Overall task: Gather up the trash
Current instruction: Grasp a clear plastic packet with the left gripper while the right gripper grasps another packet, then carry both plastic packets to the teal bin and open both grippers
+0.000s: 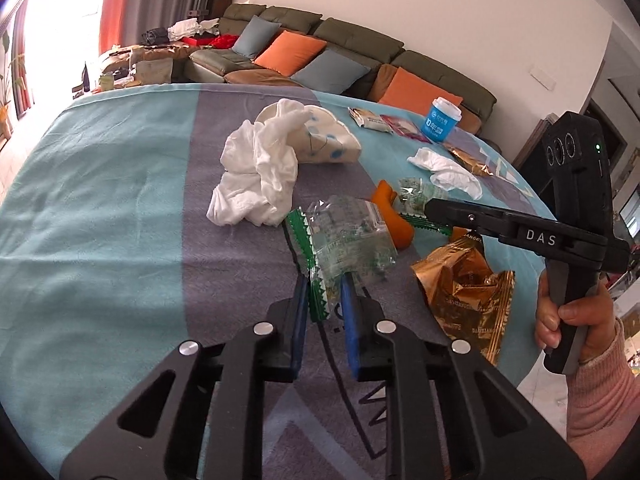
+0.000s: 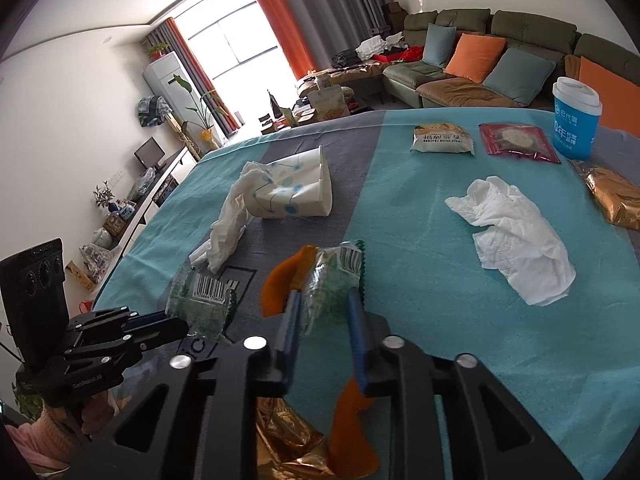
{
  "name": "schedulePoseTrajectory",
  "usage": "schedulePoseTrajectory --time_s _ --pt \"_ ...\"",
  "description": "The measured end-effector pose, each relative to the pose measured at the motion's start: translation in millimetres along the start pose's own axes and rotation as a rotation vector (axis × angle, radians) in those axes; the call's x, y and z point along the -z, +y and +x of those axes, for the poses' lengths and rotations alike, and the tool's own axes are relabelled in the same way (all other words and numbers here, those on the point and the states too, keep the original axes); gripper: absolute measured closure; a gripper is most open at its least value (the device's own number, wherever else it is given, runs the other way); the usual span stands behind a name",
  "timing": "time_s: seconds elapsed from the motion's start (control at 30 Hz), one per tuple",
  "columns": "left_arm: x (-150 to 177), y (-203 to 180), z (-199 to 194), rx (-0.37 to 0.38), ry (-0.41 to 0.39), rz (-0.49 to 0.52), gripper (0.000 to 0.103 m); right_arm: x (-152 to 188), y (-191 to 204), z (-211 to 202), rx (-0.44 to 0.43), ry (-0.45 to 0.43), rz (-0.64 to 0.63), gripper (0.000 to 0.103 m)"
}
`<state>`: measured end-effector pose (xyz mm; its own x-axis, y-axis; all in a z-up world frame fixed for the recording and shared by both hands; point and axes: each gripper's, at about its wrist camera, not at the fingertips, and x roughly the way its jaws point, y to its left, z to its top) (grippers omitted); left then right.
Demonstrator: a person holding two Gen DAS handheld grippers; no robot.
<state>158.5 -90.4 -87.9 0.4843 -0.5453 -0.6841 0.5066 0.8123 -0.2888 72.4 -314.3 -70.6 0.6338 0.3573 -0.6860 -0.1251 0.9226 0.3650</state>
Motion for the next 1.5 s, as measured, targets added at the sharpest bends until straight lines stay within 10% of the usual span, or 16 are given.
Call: schedulePoseTrajectory --time_s 0.73,1.5 --pt "16 21 -88 -0.068 -0.175 -0.024 0.092 -21 61 -35 -0.123 -0.166 -0.120 0.090" --pt "54 83 -191 -0.305 -0.300 -0.171 0.092 -15 179 26 -0.399 -0.052 -0.254 0.090"
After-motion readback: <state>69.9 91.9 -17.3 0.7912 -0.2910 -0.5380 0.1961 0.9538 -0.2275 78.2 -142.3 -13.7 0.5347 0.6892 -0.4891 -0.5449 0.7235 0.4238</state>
